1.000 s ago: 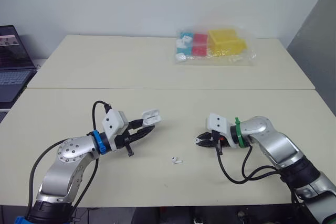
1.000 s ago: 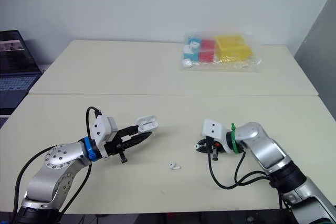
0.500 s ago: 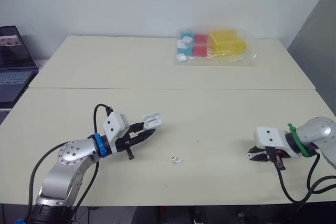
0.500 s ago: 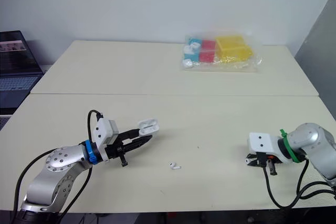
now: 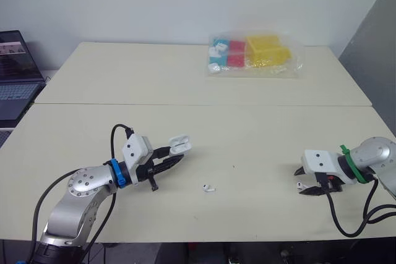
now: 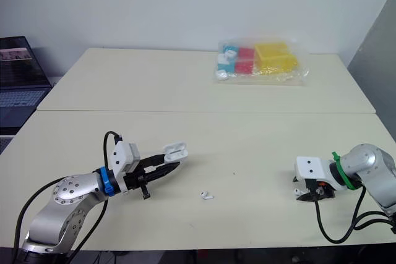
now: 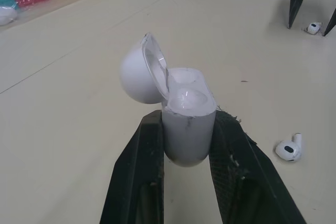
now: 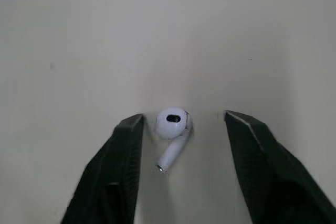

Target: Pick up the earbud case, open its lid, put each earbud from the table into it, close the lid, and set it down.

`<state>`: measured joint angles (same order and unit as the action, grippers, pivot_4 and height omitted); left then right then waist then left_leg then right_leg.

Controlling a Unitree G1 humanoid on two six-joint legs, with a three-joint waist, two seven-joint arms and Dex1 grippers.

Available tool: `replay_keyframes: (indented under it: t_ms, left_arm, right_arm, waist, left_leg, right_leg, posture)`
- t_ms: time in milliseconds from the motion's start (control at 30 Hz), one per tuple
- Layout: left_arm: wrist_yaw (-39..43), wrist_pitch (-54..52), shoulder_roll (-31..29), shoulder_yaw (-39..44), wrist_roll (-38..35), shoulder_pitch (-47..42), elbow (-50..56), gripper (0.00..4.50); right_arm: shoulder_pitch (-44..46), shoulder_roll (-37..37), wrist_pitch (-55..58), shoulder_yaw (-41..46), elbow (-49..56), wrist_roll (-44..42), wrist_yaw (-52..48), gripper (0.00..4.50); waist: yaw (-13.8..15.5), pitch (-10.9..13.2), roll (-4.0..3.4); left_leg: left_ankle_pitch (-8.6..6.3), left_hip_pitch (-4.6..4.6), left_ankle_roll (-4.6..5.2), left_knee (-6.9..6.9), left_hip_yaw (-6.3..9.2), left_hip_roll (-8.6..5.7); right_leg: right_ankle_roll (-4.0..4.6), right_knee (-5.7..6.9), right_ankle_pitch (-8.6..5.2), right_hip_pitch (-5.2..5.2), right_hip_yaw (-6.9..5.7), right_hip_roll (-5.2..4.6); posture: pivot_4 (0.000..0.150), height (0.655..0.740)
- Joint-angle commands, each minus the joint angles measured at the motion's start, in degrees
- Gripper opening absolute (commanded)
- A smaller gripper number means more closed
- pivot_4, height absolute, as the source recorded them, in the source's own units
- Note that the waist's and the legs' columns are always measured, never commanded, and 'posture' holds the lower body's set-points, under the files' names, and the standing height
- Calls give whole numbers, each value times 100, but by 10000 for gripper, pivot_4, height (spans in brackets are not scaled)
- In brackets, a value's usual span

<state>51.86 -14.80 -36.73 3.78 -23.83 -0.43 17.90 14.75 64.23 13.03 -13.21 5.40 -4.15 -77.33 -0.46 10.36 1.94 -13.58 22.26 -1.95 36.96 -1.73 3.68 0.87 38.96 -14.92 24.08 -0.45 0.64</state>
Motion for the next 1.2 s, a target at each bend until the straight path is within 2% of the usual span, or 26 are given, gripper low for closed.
replay_keyframes:
  t_ms: [33,167,233,300,433,700,1167,1200]
  left_arm:
    - [-48,6,-27,94,-53,15,209,7855]
    - [-70,0,-24,94,-47,88,250,7855]
    - [-93,-14,-22,94,-54,135,294,7855]
    - [-122,-13,-9,70,-43,185,322,7855]
    - [-139,14,19,-13,-14,186,276,7855]
    - [-196,45,58,-68,37,195,282,7855]
    - [-266,60,51,-56,32,230,314,7855]
    - [-268,67,55,-60,35,219,304,7855]
  right_arm:
    - [-93,203,367,580,505,-490,-142,27426]
    - [-318,524,1198,1029,1191,-934,-181,27426]
    - [-393,669,1515,1065,1437,-890,-64,27426]
    - [-285,845,2164,766,1839,-422,308,27426]
    - [159,786,3249,144,2438,-264,489,27426]
    - [552,507,3345,-726,2209,332,713,27426]
    - [533,458,3125,-868,1876,593,685,27426]
    - [535,443,3119,-873,1865,601,695,25700]
  waist:
    - [4,2,-3]
    - [12,2,-4]
    - [12,2,-4]
    - [12,2,-4]
    - [10,2,-4]
    - [14,2,-4]
    - [16,2,-4]
    - [16,2,-4]
  left_leg:
    - [0,1,0,0,-1,-1]
    - [0,7,0,-5,0,0]
    - [-1,8,0,-6,0,1]
    - [-1,8,-1,-6,2,1]
    - [-1,6,-1,-5,3,2]
    - [-1,17,-1,-6,-1,-3]
    - [-1,16,-1,-3,3,-3]
    - [-1,16,-1,-3,4,-3]
  right_leg:
    - [0,1,0,0,1,0]
    - [3,-1,-2,3,1,0]
    - [4,-3,-3,4,0,-1]
    - [5,-4,-4,3,-2,-20]
    - [5,-1,-4,5,-5,-25]
    - [5,-7,-4,11,-4,-26]
    - [5,-5,-4,9,-8,-25]
    - [5,-5,-4,9,-9,-25]
  posture:
    - [1500,7400]
    - [1500,7400]
    - [1500,7400]
    - [1500,7400]
    - [1500,7400]
    - [1500,7400]
    - [1500,7400]
    - [1500,7400]
